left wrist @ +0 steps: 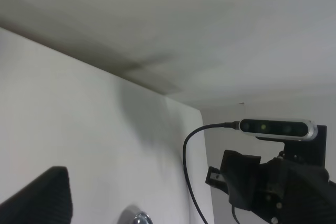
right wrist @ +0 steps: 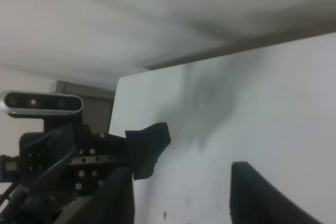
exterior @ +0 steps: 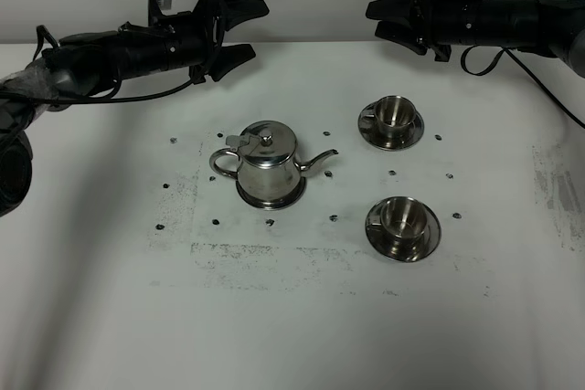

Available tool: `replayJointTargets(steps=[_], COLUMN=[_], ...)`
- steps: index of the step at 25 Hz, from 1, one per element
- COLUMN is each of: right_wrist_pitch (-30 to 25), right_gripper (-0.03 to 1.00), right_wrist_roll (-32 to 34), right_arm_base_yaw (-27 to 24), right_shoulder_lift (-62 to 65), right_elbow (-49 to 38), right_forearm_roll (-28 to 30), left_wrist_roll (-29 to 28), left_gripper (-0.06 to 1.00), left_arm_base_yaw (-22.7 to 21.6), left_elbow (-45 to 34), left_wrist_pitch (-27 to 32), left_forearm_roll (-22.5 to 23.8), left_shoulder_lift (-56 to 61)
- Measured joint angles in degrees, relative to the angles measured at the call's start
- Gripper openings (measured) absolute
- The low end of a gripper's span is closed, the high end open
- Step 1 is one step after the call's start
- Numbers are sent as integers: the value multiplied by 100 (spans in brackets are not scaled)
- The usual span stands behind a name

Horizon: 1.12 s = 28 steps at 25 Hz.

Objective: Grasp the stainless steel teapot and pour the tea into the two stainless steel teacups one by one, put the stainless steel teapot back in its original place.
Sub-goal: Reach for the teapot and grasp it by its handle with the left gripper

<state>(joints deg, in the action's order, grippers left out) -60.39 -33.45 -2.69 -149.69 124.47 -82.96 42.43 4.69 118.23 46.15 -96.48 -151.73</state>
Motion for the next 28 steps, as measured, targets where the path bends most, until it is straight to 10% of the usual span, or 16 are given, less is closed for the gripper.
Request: replayJointTargets(steps=[15,28], right_wrist_pitch=[-228,-916], right_gripper=[41,41], right_wrist_roll=[-186,640], right_arm_base_yaw=[-6,0], right_shoulder_lift=[-25,615], right_elbow=[218,1753], right_forearm_roll=[145,4365], left_wrist_roll=[183,-1906], left_gripper=[77,77], left_arm_base_yaw=[0,305], left_elbow=[186,2428], left_wrist_pitch=[195,816], left_forearm_roll=[221,5155], left_shoulder_lift=[0,430])
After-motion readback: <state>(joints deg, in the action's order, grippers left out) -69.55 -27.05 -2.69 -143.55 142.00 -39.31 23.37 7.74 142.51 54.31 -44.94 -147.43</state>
